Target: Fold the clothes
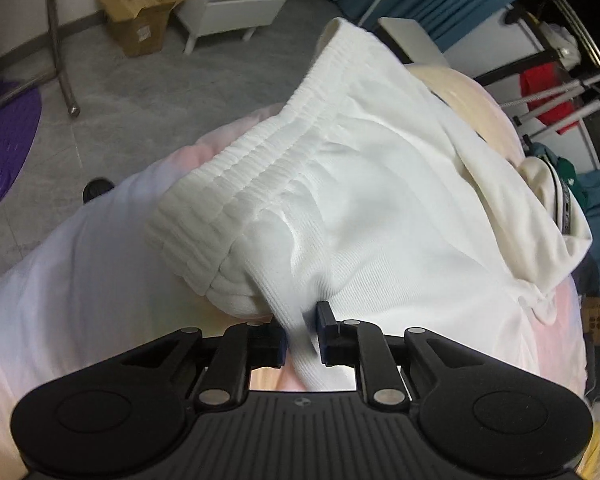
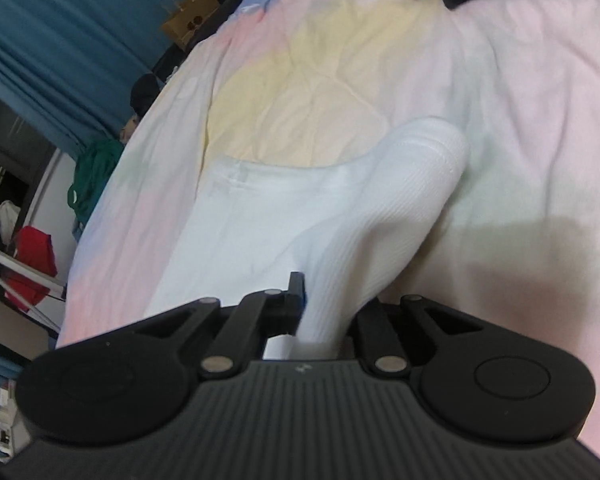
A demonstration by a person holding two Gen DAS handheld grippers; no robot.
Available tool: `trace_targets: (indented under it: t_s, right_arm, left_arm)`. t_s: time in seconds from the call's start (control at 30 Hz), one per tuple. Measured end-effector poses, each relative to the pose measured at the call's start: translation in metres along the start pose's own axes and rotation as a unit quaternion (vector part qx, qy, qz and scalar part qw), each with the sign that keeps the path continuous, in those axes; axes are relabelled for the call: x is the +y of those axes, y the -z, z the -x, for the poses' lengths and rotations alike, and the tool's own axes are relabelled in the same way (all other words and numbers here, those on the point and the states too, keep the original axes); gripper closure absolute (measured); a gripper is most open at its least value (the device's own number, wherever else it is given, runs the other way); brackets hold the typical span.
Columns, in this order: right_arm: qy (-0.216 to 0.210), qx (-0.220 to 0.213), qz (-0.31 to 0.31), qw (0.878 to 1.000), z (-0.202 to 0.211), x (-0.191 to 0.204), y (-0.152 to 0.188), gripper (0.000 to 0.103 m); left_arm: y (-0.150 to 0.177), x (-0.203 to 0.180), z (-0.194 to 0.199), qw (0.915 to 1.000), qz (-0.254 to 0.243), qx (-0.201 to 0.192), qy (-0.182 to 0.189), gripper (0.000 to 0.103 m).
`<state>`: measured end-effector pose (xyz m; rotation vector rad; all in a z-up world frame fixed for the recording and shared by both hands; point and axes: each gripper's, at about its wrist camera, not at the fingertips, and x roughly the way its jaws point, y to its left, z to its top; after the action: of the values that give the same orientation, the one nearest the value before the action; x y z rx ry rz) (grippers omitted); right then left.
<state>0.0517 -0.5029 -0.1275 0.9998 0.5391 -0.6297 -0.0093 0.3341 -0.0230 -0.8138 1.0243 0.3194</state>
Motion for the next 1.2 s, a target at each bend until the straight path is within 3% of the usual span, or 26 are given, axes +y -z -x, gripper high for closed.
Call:
trace_targets:
  t_s: [0.1, 0.23, 0.33, 0.4, 0.47, 0.53, 0.7, 0.8, 0.93, 1.03, 1.2]
  right_arm:
    - [0.017, 0.004, 0.011, 1.000, 0.002, 0.006, 0.000, 0.080]
    - [0.039, -0.028, 0.050, 0.998, 0.019, 0.021, -0.001, 0.038]
    - [0.057, -0.070, 0.100, 0.991, 0.034, 0.035, 0.000, 0.035]
    - [0.068, -0.098, 0.129, 0.985, 0.044, 0.044, 0.002, 0.033]
    - [0.078, -0.127, 0.149, 0.978, 0.055, 0.052, 0.003, 0.033]
    - [0.079, -0.157, 0.160, 0.971, 0.068, 0.058, 0.005, 0.031]
    - [0.062, -0.219, 0.188, 0.955, 0.101, 0.072, 0.014, 0.031]
    - [0.017, -0.232, 0.205, 0.950, 0.121, 0.083, 0.026, 0.031]
    - [-0.102, -0.199, 0.248, 0.943, 0.143, 0.103, 0.053, 0.031]
    - [-0.179, -0.166, 0.295, 0.924, 0.155, 0.118, 0.079, 0.031]
    - [-0.238, -0.133, 0.364, 0.891, 0.166, 0.134, 0.109, 0.031]
  left_arm:
    - [0.002, -0.006, 0.000, 0.9995, -0.030, -0.009, -0.006, 0.078]
    - [0.013, -0.022, 0.010, 0.9918, -0.121, -0.030, -0.026, 0.050]
    - [0.028, -0.037, 0.035, 0.9777, -0.174, -0.102, -0.059, 0.029]
    - [0.041, -0.048, 0.056, 0.9619, -0.203, -0.168, -0.075, 0.025]
    - [0.053, -0.059, 0.071, 0.9505, -0.223, -0.206, -0.067, 0.022]
    - [0.064, -0.071, 0.082, 0.9429, -0.238, -0.229, -0.047, 0.020]
    - [0.097, -0.111, 0.085, 0.9265, -0.287, -0.243, -0.007, 0.019]
    - [0.120, -0.142, 0.073, 0.9143, -0.323, -0.244, 0.013, 0.019]
    - [0.145, -0.180, 0.042, 0.9036, -0.353, -0.238, 0.049, 0.019]
    - [0.157, -0.200, 0.031, 0.8937, -0.362, -0.253, 0.081, 0.019]
    - [0.168, -0.231, 0.020, 0.8790, -0.379, -0.270, 0.102, 0.019]
